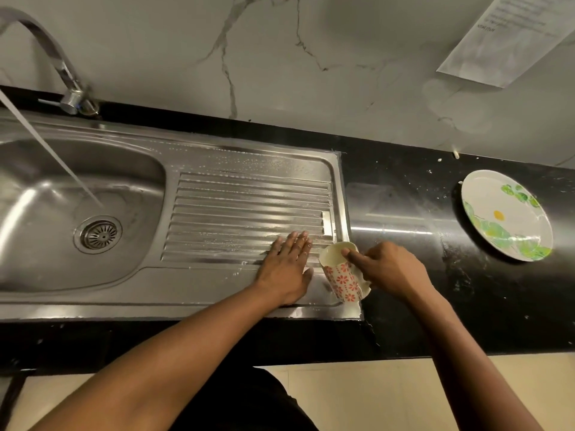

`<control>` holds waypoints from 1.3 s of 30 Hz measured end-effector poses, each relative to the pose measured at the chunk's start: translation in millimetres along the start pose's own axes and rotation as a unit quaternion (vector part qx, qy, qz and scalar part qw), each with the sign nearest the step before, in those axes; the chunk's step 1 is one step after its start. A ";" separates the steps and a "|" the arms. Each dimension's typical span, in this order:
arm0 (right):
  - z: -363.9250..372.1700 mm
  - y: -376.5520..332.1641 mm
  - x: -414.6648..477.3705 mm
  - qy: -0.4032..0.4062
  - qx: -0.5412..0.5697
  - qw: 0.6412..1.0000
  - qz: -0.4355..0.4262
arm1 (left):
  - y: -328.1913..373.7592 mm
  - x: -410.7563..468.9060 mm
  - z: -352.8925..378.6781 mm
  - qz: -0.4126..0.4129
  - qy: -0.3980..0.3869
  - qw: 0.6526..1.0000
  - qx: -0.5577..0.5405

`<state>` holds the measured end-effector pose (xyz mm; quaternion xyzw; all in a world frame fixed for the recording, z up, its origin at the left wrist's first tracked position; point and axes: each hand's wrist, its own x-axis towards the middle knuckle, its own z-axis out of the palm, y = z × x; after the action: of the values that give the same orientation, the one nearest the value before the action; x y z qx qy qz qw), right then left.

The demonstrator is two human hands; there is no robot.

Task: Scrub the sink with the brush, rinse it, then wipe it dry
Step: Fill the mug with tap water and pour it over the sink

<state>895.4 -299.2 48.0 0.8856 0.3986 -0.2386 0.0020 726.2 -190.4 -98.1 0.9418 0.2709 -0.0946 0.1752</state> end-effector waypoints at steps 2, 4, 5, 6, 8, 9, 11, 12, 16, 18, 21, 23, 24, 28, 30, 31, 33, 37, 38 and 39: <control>-1.7 6.8 0.9 -0.002 0.005 1.000 0.010 | -0.5 -7.8 3.4 -0.022 0.000 1.000 -0.009; -5.6 8.7 4.0 0.000 0.002 1.000 0.021 | 3.2 -10.0 6.3 -0.018 -0.007 1.000 -0.019; -7.9 6.8 6.2 0.001 -0.005 1.000 0.023 | 5.3 -9.1 6.6 -0.003 -0.012 1.000 -0.019; -9.6 3.2 9.0 0.003 -0.014 1.000 0.026 | 7.3 -7.1 6.5 0.016 -0.016 1.000 -0.015; -10.1 -9.9 15.0 0.019 -0.028 0.999 0.021 | 9.2 -0.7 3.4 0.041 -0.019 0.999 -0.005; -8.9 -18.8 17.9 0.033 -0.034 0.999 0.011 | 9.0 2.9 1.2 0.043 -0.020 0.999 0.001; -5.9 -37.3 23.3 0.066 -0.050 0.997 -0.009 | 7.2 8.4 -2.6 0.037 -0.021 0.999 0.012; -5.4 -46.6 25.1 0.074 -0.058 0.995 -0.015 | 5.5 9.0 -4.9 0.034 -0.019 0.999 0.013; -1.2 -64.2 27.8 0.032 -0.062 0.996 -0.047 | -9.1 3.3 -10.4 0.006 0.004 1.000 -0.007; 1.0 -60.1 26.2 0.000 -0.063 0.997 -0.055 | -20.9 -5.3 -8.7 -0.014 0.020 1.000 -0.005; -3.1 -45.6 23.5 -0.073 -0.017 0.996 -0.048 | -41.4 -23.6 -0.1 -0.051 0.040 0.998 -0.013; -8.1 -35.0 22.2 -0.100 0.047 0.994 -0.025 | -51.4 -35.9 4.7 -0.077 0.047 0.996 -0.024; -10.6 -31.7 21.8 -0.099 0.065 0.993 -0.012 | -54.1 -39.8 6.1 -0.086 0.046 0.995 -0.028; -12.2 -35.5 33.6 -0.052 0.059 0.997 0.019 | -51.8 -35.8 0.6 -0.107 0.033 0.993 -0.046; -10.1 -52.1 37.5 -0.020 0.023 1.000 0.005 | -51.6 -28.3 -4.9 -0.105 0.027 0.993 -0.049; -7.8 -63.0 37.6 0.004 -0.007 1.000 -0.010 | -53.8 -25.6 -7.9 -0.103 0.022 0.993 -0.049; -1.2 -88.8 34.7 0.057 -0.066 0.995 -0.050 | -63.8 -25.9 -14.2 -0.103 0.016 0.993 -0.049; 10.7 -136.3 26.7 0.087 -0.120 0.980 -0.129 | -88.0 -41.7 -16.9 -0.128 0.034 0.991 -0.033; 13.6 -144.6 24.8 0.086 -0.132 0.977 -0.145 | -95.0 -48.1 -15.7 -0.138 0.041 0.989 -0.028; 16.1 -150.5 22.3 0.082 -0.144 0.973 -0.160 | -101.7 -54.7 -14.2 -0.148 0.047 0.987 -0.028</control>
<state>794.9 -183.9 52.3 0.8171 0.5642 -0.1027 0.0589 626.5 -130.6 -98.4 0.8895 0.4177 -0.0670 0.1725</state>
